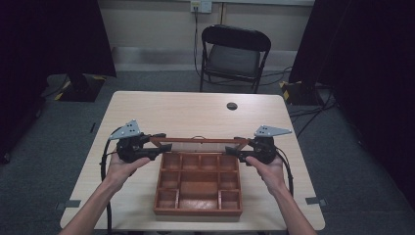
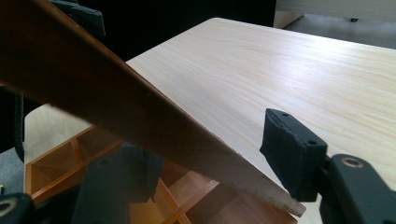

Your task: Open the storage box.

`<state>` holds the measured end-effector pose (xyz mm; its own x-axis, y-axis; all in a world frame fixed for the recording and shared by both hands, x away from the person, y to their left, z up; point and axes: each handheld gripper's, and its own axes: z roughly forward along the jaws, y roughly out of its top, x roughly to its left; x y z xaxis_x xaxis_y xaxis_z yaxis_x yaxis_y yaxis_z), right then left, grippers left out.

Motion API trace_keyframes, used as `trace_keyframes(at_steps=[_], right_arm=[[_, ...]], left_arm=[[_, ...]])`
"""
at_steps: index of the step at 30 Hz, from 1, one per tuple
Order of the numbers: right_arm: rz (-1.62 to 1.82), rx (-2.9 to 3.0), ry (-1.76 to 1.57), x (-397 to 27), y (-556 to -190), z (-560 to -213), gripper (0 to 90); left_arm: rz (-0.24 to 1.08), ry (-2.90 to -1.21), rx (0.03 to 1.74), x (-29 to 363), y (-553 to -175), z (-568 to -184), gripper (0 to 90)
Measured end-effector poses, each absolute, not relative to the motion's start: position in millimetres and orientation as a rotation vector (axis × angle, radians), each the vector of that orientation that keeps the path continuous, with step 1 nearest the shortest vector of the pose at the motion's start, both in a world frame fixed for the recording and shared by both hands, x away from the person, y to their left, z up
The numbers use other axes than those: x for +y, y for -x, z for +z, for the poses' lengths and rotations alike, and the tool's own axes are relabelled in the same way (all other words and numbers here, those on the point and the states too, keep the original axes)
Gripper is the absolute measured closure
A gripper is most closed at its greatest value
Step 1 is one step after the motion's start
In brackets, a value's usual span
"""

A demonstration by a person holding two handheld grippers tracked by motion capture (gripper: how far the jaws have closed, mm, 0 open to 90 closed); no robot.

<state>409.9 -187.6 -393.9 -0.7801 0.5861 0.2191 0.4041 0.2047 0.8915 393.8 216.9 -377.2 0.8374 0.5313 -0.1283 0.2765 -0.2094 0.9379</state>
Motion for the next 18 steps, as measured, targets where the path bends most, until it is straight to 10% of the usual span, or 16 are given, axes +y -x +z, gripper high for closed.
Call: trace_keyframes(at_steps=[18], right_arm=[[1.639, 2.291, -0.972, -188, -420, -392, 39.8]], left_arm=[[0.284, -1.801, 0.637, 218, -407, -383, 52.0]])
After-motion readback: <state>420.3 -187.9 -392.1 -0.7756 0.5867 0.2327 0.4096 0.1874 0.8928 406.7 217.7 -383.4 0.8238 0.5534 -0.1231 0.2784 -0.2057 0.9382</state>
